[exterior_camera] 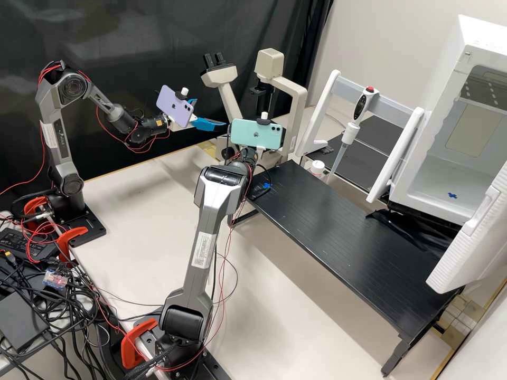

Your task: Move the petri dish to the microscope

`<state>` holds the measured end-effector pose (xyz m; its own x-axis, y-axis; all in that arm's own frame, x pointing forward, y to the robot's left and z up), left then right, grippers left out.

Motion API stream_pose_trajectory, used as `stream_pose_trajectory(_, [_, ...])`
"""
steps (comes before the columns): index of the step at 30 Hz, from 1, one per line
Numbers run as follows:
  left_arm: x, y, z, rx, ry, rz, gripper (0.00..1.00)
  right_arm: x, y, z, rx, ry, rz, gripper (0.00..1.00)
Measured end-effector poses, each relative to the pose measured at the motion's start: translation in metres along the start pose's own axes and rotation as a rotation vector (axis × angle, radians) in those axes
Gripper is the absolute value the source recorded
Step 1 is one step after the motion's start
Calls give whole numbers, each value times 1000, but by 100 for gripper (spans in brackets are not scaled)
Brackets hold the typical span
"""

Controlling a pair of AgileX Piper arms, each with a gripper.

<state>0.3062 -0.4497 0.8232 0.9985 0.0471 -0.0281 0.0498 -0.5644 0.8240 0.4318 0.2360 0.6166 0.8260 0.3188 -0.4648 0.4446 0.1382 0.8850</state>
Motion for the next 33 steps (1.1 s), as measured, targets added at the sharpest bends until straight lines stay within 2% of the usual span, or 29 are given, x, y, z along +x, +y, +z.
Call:
stream_pose_trajectory(17, [0,0,0,0,0,0,100,18,5,-5,-2,-11,-13,0])
stream_pose_trajectory(21, [0,0,0,0,0,0,100,20,8,-10,-23,-9,-15,0])
stream_pose_trajectory(22, [0,0,0,0,0,0,100,21,7,-11,-32,-6,-15,100])
stream_pose_trajectory(24, [0,0,0,0,0,0,100,22,6,-11,-47,-4,-16,100])
stream_pose_trajectory(33, [0,0,0,0,0,0,100,25,1,-8,-75,-16,-33,100])
